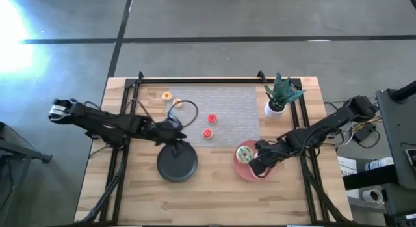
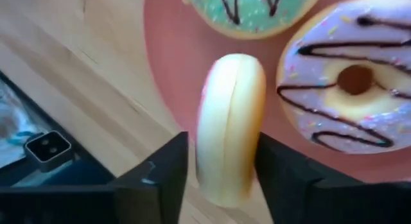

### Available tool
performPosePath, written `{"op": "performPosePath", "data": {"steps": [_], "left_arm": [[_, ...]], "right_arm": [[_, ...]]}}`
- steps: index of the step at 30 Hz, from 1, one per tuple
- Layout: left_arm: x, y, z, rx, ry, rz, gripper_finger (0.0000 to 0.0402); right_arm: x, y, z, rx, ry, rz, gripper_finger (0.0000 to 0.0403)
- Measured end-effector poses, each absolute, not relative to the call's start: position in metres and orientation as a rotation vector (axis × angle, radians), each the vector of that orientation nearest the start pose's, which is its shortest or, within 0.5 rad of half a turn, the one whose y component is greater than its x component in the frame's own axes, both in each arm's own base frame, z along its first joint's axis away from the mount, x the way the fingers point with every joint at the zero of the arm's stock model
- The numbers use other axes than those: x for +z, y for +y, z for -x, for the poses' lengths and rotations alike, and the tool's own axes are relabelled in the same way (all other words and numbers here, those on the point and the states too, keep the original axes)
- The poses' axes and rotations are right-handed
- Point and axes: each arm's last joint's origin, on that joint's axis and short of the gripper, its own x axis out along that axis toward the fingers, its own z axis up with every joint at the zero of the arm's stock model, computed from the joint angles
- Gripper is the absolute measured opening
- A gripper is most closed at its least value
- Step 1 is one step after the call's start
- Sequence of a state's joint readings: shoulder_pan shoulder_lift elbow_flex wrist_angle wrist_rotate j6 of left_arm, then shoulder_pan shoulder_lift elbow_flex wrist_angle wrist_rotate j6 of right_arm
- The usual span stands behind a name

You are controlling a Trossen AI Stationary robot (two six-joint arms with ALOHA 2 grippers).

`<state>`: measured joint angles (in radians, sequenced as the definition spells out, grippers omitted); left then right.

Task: Pick & Place donuts
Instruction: Put the large pink donut on the pink plate

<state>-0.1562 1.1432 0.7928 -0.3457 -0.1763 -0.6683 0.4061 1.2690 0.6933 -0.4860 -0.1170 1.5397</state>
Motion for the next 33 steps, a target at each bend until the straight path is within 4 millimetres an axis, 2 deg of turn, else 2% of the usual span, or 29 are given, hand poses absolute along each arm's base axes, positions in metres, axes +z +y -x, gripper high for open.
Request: {"op": "performPosePath", "data": {"steps": [3, 7, 10, 14, 17, 19, 23, 27, 30, 33], "left_arm": [[0.255, -0.030, -0.227, 0.247, 0.592, 0.540, 0.0179], [0.254, -0.030, -0.226, 0.235, 0.557, 0.550, 0.0179], [0.251, -0.030, -0.227, 0.239, 0.559, 0.548, 0.0179], [0.247, -0.030, -0.230, 0.251, 0.574, 0.542, 0.0179], [0.245, -0.030, -0.231, 0.253, 0.582, 0.540, 0.0179], [0.245, -0.030, -0.232, 0.255, 0.586, 0.539, 0.0179], [0.244, -0.030, -0.232, 0.258, 0.585, 0.538, 0.0179], [0.245, -0.030, -0.232, 0.260, 0.583, 0.532, 0.0179], [0.245, -0.029, -0.232, 0.262, 0.582, 0.517, 0.0179], [0.245, -0.029, -0.232, 0.274, 0.578, 0.510, 0.0179]], "right_arm": [[0.188, 0.093, -0.209, -0.398, 1.144, -1.195, 0.0195], [0.193, 0.095, -0.214, -0.318, 1.105, -1.163, 0.0200], [0.198, 0.097, -0.217, -0.277, 1.078, -1.154, 0.0189], [0.189, 0.093, -0.210, -0.390, 1.141, -1.095, 0.0168], [0.189, 0.092, -0.208, -0.407, 1.152, -1.074, 0.0159], [0.196, 0.092, -0.210, -0.384, 1.125, -1.045, 0.0159], [0.222, 0.096, -0.219, -0.281, 1.037, -0.951, 0.0164], [0.247, 0.112, -0.222, -0.094, 1.037, -0.746, 0.0166], [0.249, 0.133, -0.222, 0.050, 1.120, -0.581, 0.0171], [0.248, 0.153, -0.222, 0.065, 1.261, -0.491, 0.0184]]}}
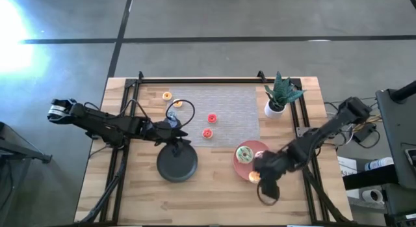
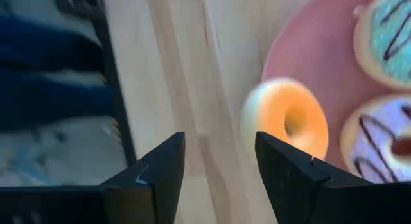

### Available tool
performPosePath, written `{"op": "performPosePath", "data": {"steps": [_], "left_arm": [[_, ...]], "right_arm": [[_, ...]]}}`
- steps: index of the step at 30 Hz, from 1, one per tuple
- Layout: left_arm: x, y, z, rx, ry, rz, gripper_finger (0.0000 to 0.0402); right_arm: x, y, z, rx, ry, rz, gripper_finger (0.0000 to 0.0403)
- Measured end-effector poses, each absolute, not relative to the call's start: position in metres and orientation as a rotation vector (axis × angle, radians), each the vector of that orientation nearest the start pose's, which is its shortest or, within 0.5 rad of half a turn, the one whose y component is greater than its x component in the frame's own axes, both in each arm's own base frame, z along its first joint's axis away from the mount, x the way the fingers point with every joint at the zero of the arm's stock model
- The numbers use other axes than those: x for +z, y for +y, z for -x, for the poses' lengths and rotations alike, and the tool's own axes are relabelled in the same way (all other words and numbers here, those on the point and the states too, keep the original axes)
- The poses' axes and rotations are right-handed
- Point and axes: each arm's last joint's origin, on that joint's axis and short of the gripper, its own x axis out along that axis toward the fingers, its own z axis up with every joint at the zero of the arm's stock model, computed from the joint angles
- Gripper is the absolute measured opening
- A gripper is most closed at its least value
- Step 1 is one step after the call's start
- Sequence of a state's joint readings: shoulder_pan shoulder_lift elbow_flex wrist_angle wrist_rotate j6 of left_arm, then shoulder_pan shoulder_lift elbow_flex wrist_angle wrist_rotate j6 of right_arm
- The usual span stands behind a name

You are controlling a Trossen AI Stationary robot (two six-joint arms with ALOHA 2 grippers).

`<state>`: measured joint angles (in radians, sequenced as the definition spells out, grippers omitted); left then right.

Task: Pick & Place donuts
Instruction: Put the large pink donut on the pink plate

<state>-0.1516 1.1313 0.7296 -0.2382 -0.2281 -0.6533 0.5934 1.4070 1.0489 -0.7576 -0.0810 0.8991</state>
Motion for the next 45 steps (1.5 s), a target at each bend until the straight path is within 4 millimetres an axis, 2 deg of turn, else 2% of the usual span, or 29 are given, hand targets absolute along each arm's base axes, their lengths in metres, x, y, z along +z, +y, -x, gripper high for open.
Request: {"op": "performPosePath", "data": {"steps": [3, 7, 9, 13, 27, 31, 34, 38, 45], "left_arm": [[0.244, -0.028, -0.232, 0.283, 0.576, 0.507, 0.0179], [0.240, -0.028, -0.231, 0.291, 0.583, 0.505, 0.0179], [0.239, -0.028, -0.230, 0.294, 0.587, 0.509, 0.0179], [0.239, -0.028, -0.230, 0.296, 0.584, 0.510, 0.0179], [0.241, -0.028, -0.232, 0.301, 0.557, 0.525, 0.0179], [0.241, -0.028, -0.232, 0.301, 0.557, 0.525, 0.0179], [0.241, -0.028, -0.232, 0.301, 0.557, 0.525, 0.0179], [0.241, -0.028, -0.232, 0.301, 0.557, 0.525, 0.0179], [0.241, -0.028, -0.232, 0.301, 0.557, 0.525, 0.0179]], "right_arm": [[0.246, 0.175, -0.226, 0.066, 1.342, -0.309, 0.0194], [0.245, 0.199, -0.232, -0.053, 1.377, -0.103, 0.0196], [0.247, 0.211, -0.235, -0.073, 1.350, -0.028, 0.0196], [0.238, 0.225, -0.236, -0.110, 1.345, 0.047, 0.0196], [0.208, 0.228, -0.235, -0.175, 1.397, 0.110, 0.0233], [0.200, 0.223, -0.233, -0.205, 1.409, 0.120, 0.0233], [0.194, 0.217, -0.234, -0.240, 1.421, 0.119, 0.0217], [0.191, 0.206, -0.239, -0.266, 1.435, 0.110, 0.0176], [0.199, 0.195, -0.255, -0.236, 1.391, -0.023, 0.0065]]}}
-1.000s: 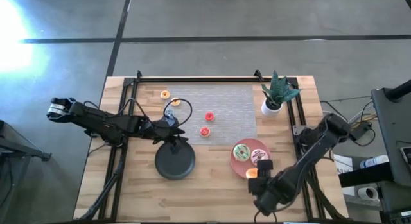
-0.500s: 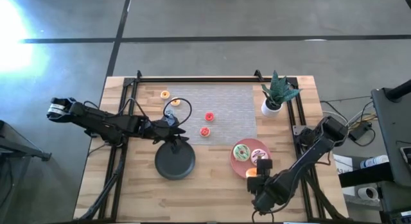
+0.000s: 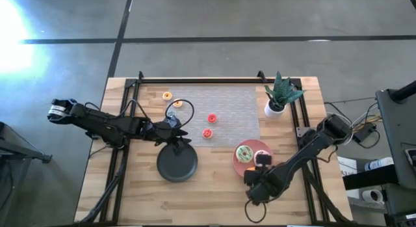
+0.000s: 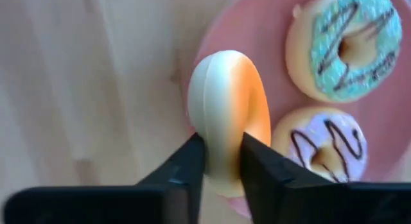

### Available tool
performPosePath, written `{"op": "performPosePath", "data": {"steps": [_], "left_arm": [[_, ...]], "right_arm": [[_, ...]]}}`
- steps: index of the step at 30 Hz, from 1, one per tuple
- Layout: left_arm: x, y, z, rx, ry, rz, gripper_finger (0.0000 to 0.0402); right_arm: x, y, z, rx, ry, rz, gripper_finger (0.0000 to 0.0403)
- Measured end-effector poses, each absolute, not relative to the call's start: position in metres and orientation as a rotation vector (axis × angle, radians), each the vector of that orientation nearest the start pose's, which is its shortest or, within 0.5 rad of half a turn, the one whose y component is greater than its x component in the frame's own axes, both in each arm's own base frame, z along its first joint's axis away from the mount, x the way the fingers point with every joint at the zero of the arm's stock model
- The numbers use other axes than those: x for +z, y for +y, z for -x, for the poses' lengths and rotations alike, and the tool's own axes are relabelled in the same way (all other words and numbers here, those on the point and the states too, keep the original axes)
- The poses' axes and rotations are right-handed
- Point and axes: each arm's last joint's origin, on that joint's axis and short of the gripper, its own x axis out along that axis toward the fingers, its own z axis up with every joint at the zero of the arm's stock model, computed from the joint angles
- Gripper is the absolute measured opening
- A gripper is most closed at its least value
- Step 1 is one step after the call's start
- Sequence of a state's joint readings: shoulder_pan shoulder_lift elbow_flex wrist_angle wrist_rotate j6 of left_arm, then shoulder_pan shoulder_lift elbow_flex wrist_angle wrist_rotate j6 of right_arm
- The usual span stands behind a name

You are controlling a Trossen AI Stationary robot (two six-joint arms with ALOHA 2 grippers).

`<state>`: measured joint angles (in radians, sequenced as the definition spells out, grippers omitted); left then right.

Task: Pick & Place donuts
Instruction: Put the large pink donut on the pink plate

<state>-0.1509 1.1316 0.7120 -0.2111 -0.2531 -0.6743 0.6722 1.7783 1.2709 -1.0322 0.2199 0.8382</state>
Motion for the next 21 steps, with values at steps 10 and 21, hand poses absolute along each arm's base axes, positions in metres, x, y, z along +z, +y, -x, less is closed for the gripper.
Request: {"op": "performPosePath", "data": {"steps": [10, 21], "left_arm": [[0.241, -0.028, -0.232, 0.301, 0.556, 0.525, 0.0179], [0.241, -0.028, -0.232, 0.300, 0.556, 0.525, 0.0179]], "right_arm": [[0.229, 0.141, -0.257, -0.213, 1.312, -0.487, 0.0015], [0.180, 0.071, -0.230, -0.206, 1.265, -1.115, 0.0013]]}}
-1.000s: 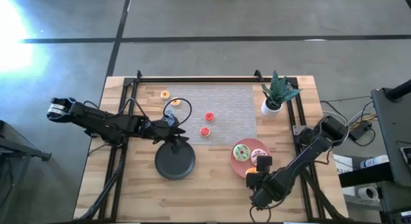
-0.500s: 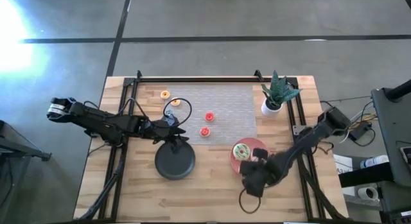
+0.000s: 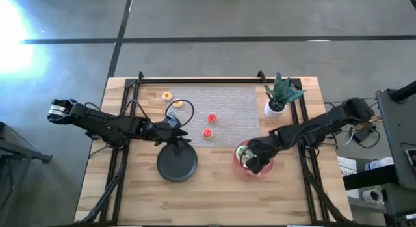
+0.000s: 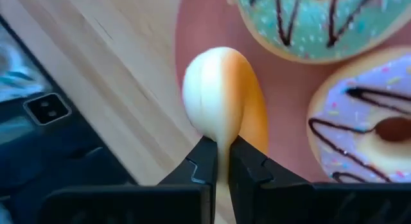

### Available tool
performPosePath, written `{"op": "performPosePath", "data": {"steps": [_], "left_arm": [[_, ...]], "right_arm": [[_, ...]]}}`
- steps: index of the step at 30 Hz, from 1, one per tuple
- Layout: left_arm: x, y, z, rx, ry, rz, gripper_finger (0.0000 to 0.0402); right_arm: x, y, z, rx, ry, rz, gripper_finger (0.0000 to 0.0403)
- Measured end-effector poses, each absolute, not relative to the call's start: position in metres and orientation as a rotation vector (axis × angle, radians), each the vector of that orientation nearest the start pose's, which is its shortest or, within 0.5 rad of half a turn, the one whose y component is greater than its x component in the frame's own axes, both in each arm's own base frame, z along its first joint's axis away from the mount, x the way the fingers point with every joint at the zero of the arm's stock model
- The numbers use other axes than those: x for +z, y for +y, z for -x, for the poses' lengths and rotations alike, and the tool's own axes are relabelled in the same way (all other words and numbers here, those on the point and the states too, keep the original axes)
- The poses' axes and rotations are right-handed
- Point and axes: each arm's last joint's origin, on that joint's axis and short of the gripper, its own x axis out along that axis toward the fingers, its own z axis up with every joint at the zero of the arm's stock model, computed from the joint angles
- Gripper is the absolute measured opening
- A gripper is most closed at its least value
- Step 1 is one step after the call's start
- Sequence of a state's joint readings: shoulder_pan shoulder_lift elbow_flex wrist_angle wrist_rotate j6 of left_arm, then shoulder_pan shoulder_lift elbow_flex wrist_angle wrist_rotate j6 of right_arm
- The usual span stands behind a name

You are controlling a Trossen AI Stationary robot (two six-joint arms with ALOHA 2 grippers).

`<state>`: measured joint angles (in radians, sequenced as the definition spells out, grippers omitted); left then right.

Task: Pick & Place donuts
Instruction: Put the large pink donut on the pink plate

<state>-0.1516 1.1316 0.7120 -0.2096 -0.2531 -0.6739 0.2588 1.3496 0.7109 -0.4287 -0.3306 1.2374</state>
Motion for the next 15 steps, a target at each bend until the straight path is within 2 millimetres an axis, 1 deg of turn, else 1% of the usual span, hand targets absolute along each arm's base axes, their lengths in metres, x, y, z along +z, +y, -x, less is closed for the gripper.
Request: {"op": "performPosePath", "data": {"steps": [3, 6, 12, 15], "left_arm": [[0.241, -0.028, -0.232, 0.300, 0.556, 0.525, 0.0179], [0.241, -0.028, -0.232, 0.300, 0.556, 0.525, 0.0179], [0.241, -0.028, -0.232, 0.303, 0.554, 0.524, 0.0179], [0.241, -0.028, -0.232, 0.312, 0.551, 0.521, 0.0179]], "right_arm": [[0.172, 0.067, -0.226, -0.206, 1.281, -1.161, 0.0013], [0.171, 0.065, -0.225, -0.224, 1.276, -1.155, 0.0022], [0.177, 0.060, -0.219, -0.414, 1.293, -1.033, 0.0070], [0.181, 0.058, -0.218, -0.451, 1.311, -0.958, 0.0096]]}}
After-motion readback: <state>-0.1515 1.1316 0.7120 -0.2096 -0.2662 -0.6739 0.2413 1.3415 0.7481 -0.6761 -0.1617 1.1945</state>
